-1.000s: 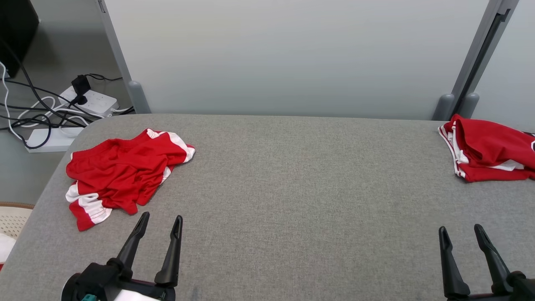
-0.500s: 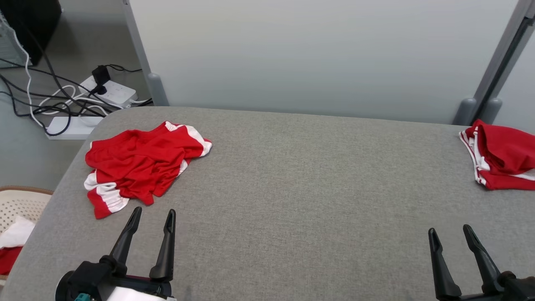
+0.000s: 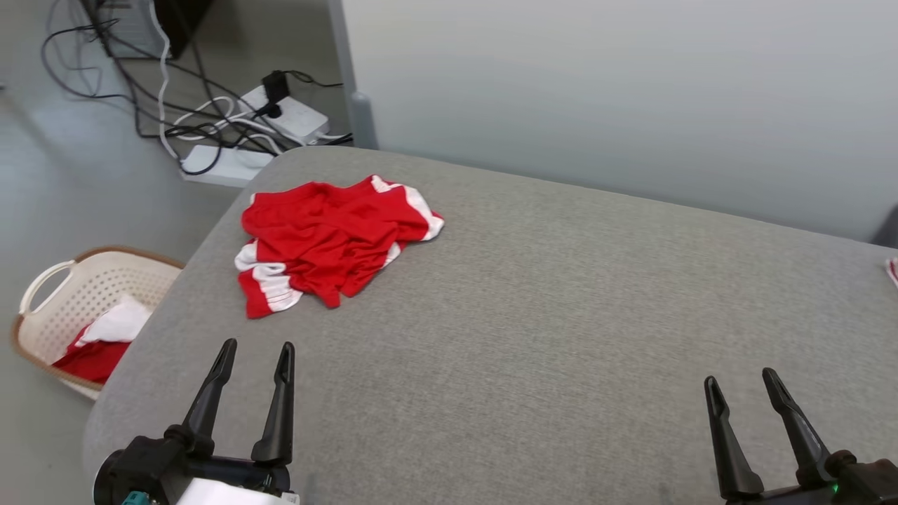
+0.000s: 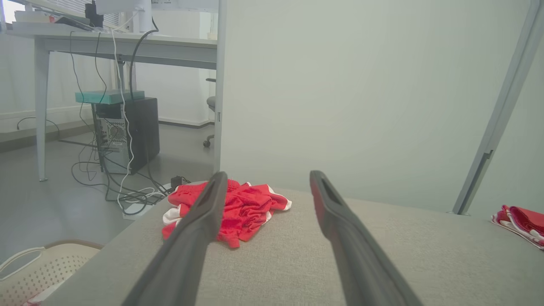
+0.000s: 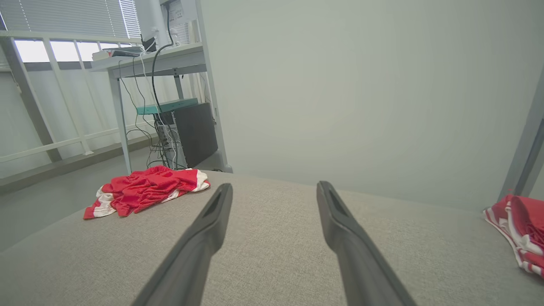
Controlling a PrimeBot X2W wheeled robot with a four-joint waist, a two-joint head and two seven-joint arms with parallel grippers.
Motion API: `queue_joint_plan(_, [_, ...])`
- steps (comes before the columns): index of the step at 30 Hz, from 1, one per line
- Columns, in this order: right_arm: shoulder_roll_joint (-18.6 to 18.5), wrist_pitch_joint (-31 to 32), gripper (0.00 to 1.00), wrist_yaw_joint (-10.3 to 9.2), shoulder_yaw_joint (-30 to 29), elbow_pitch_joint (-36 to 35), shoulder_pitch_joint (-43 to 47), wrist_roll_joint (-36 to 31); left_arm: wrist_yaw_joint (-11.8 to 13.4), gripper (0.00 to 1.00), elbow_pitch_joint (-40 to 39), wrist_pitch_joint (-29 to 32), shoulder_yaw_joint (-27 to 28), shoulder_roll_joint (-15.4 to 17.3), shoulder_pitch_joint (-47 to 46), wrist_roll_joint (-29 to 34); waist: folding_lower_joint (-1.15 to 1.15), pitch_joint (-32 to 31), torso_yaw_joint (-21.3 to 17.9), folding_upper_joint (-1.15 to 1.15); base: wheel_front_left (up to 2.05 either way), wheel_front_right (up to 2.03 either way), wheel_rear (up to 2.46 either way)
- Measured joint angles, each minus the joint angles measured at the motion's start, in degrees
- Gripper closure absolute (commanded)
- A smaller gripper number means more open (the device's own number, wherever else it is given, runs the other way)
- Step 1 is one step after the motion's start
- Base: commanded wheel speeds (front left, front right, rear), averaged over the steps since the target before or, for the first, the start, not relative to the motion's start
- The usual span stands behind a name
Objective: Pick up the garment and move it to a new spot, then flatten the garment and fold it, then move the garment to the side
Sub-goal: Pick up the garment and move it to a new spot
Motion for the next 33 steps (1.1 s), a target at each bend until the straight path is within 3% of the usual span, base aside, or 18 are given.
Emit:
queue_joint_plan(13, [-0.3, 0.0, 0.0, 0.0, 0.5, -0.2, 0.0, 0.5, 0.0, 0.0, 0.0, 0.0, 0.6, -0.1, 0.0, 0.0, 0.0, 0.6, 6.4, 0.0, 0.0, 0.0, 0.0])
queue_joint_plan(24, [-1.6, 0.0, 0.0, 0.0, 0.9, -0.1, -0.2, 0.5, 0.0, 0.0, 1.5, 0.0, 1.0, -0.4, -1.6, -1.3, 0.0, 3.4, 6.5, 0.0, 0.0, 0.0, 0.0])
queue_joint_plan(33, [-4.4, 0.0, 0.0, 0.0, 1.8, -0.2, -3.9, 0.3, 0.0, 0.0, 7.9, -0.1, -0.4, -0.7, -13.8, -5.3, 0.0, 9.4, 5.2, 0.0, 0.0, 0.0, 0.0])
